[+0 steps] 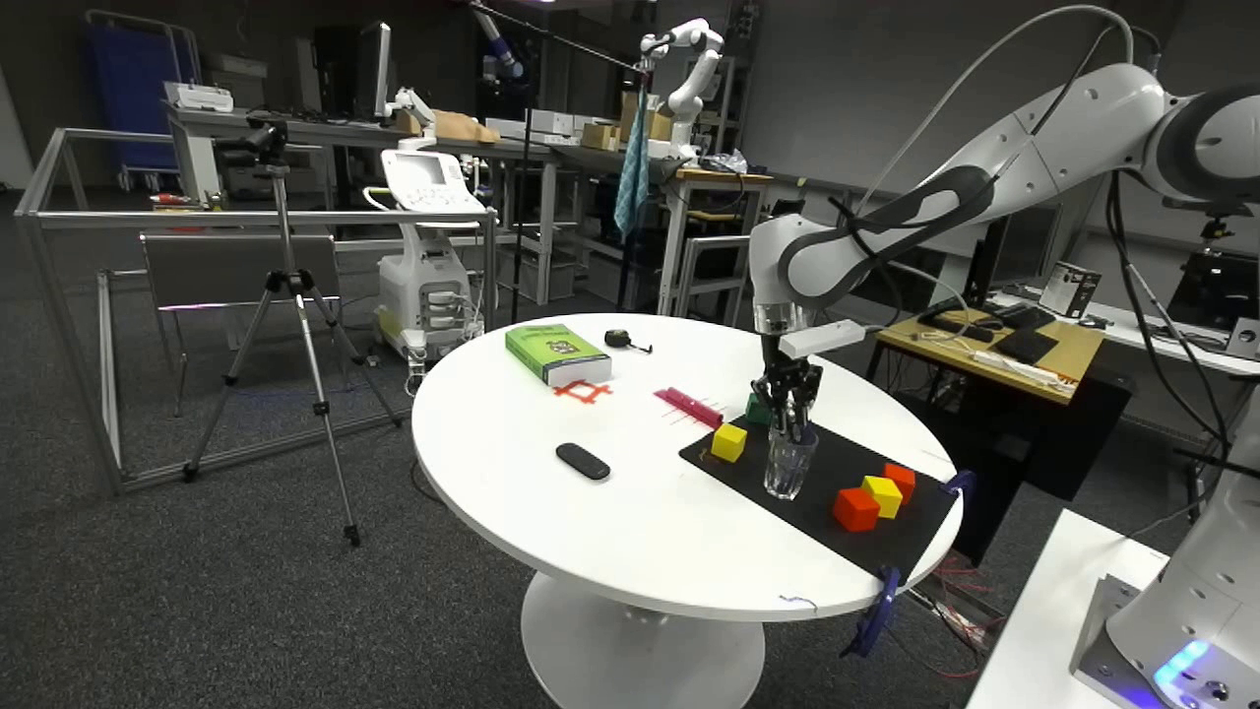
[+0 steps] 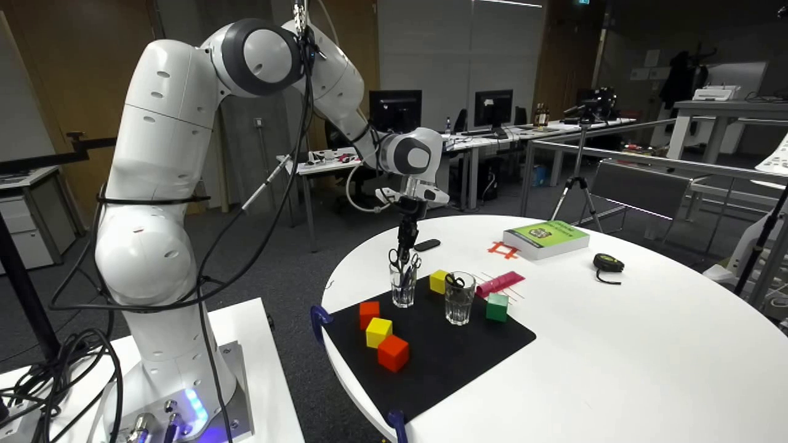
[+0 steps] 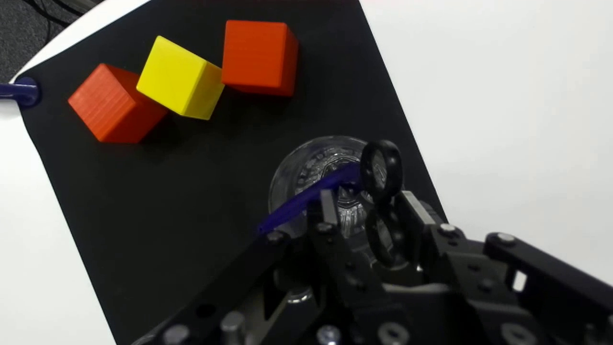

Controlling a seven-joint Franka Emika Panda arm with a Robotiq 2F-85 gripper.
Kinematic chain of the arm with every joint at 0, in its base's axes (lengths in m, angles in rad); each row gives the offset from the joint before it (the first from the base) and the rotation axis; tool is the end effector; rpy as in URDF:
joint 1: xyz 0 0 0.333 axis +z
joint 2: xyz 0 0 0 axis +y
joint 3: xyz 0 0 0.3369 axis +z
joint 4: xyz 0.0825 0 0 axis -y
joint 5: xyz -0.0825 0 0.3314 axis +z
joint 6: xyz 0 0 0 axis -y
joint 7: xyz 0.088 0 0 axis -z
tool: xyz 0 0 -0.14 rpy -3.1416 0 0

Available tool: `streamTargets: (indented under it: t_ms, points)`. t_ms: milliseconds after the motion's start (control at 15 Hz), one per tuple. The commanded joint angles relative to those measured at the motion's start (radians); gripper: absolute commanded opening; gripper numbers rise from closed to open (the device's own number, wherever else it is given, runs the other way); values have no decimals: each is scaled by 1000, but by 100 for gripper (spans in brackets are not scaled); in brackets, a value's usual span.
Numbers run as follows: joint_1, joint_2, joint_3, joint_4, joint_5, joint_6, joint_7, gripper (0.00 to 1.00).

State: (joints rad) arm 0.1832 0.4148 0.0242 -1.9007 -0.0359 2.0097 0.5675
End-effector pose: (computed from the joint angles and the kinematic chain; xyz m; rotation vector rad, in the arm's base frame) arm 0.5416 0.1100 0.2842 2.9365 -0.5047 -0.4135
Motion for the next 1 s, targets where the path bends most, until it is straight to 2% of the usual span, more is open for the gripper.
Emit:
streamTargets:
  t_ms: [0, 67, 133, 933]
  points:
    - [8, 8, -6, 24, -14, -30, -9, 10]
    - [8, 8, -6, 25, -14, -30, -9, 1]
    - [8, 8, -6, 25, -14, -30, -10, 0]
    - [4, -63, 2, -12, -5, -8, -31, 2]
